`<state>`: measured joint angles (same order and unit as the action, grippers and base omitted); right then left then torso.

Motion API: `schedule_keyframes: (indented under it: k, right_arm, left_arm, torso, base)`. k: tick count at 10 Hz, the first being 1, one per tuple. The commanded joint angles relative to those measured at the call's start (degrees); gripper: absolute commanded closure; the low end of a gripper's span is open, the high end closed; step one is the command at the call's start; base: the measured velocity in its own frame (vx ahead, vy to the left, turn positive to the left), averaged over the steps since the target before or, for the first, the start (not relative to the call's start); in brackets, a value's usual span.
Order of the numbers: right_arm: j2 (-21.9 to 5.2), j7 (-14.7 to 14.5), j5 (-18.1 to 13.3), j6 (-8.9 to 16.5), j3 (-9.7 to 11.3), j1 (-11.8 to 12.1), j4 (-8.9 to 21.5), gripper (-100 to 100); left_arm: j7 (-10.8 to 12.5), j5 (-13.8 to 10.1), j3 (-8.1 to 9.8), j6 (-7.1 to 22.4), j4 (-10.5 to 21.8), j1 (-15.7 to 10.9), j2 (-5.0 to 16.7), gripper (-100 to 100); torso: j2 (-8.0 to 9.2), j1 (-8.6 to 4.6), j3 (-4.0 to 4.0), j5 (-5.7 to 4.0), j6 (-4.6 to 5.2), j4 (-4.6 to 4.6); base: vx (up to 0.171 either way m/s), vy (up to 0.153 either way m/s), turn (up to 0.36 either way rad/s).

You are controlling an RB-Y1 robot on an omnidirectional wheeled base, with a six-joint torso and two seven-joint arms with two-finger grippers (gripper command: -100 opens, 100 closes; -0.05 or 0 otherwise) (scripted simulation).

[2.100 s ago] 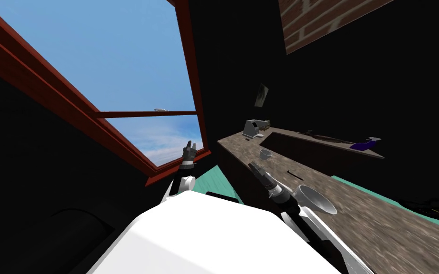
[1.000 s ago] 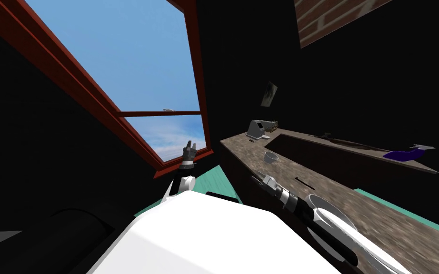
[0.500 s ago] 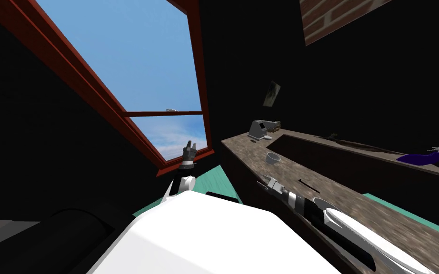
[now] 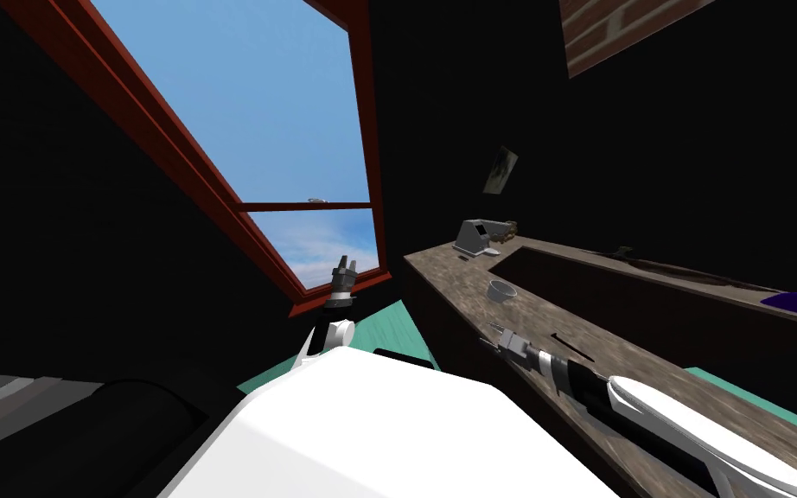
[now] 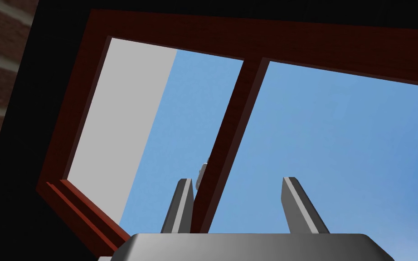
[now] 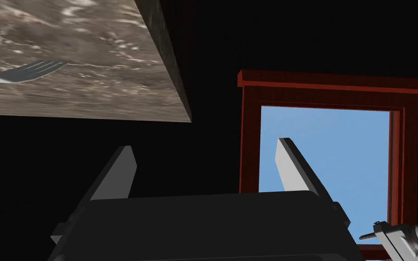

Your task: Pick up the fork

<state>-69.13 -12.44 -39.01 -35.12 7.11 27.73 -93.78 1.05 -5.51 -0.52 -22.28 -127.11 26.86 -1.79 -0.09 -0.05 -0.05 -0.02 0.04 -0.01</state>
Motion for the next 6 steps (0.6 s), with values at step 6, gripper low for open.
schedule_keyframes:
  k: [6]
  right_arm:
    - [-9.29, -3.25, -5.55, -0.32, 1.1, -0.93, 7.14, -100]
  left_arm:
    - [0.0, 0.0, 0.0, 0.0, 0.0, 0.0, 0.0, 0]
  torso:
    - [0.04, 0.05, 0.03, 0.01, -0.01, 0.01]
  base:
    - [0.003, -0.005, 0.057]
